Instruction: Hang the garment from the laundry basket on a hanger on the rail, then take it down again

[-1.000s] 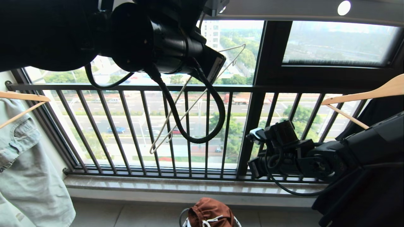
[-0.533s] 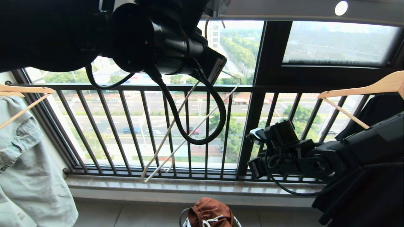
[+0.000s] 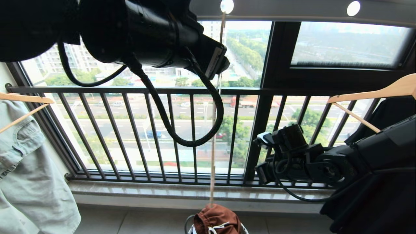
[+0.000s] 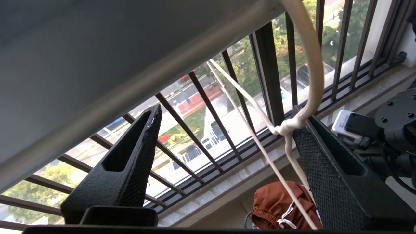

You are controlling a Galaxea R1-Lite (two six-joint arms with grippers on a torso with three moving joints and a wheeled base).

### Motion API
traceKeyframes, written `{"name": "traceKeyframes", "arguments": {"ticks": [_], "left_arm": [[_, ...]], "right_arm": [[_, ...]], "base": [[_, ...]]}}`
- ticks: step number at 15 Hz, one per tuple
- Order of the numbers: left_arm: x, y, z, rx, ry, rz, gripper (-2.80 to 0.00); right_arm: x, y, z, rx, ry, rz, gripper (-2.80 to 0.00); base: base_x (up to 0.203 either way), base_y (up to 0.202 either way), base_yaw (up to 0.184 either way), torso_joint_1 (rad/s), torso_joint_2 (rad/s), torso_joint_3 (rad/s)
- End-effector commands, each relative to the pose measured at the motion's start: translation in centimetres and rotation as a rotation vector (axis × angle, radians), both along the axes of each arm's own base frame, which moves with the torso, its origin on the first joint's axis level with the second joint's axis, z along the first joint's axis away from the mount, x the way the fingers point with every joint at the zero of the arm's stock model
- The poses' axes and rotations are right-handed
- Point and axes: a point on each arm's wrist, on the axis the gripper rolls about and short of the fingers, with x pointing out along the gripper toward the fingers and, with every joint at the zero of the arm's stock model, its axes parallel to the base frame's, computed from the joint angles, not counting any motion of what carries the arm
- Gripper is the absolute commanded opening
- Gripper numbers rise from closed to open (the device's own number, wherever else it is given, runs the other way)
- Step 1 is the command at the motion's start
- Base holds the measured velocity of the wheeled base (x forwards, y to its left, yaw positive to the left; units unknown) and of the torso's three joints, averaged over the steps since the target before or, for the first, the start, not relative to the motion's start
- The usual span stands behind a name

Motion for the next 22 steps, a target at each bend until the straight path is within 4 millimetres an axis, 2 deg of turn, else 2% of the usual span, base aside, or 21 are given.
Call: {"name": "traceKeyframes", "arguments": {"ticks": [1, 4, 8, 9, 12, 15, 18, 22], "left_arm": [[-2.6, 2.2, 1.6, -0.053, -0.021, -0.015, 0.0], [-5.8, 4.6, 1.6, -0.088, -0.003, -0.046, 0.0], [-10.0, 9.5, 0.3, -0.14, 0.033, -0.058, 0.0], [-11.0, 10.8, 0.2, -0.165, 0.03, -0.057, 0.0], [-12.2, 13.3, -2.6, -0.169, 0.085, -0.004, 0.0], [-13.2, 14.9, -5.2, -0.219, 0.133, 0.036, 0.0], [-14.4, 17.2, -7.6, -0.264, 0.115, 0.1, 0.0], [-16.8, 20.0, -11.8, -0.304, 0.092, 0.138, 0.0]], "right_arm": [[0.0, 0.0, 0.0, -0.001, 0.0, 0.0, -2.8], [0.0, 0.0, -0.1, -0.003, 0.001, 0.002, -2.8], [-0.3, -0.1, 0.1, -0.006, -0.001, -0.001, -2.8], [-0.7, -0.3, 0.9, 0.002, -0.02, -0.004, -2.8], [-3.2, -1.5, 4.2, 0.028, -0.099, -0.018, -2.8], [-7.2, -3.4, 6.7, 0.024, -0.174, -0.061, -2.8], [-12.3, -5.8, 8.5, 0.053, -0.247, -0.077, -2.8], [-19.5, -9.0, 11.9, 0.131, -0.43, -0.092, -2.8]], "base": [[0.0, 0.0, 0.0, 0.0, 0.0, 0.0], [0.0, 0.0, 0.0, 0.0, 0.0, 0.0], [0.0, 0.0, 0.0, 0.0, 0.0, 0.0], [0.0, 0.0, 0.0, 0.0, 0.0, 0.0], [0.0, 0.0, 0.0, 0.0, 0.0, 0.0], [0.0, 0.0, 0.0, 0.0, 0.0, 0.0], [0.0, 0.0, 0.0, 0.0, 0.0, 0.0], [0.0, 0.0, 0.0, 0.0, 0.0, 0.0]]}}
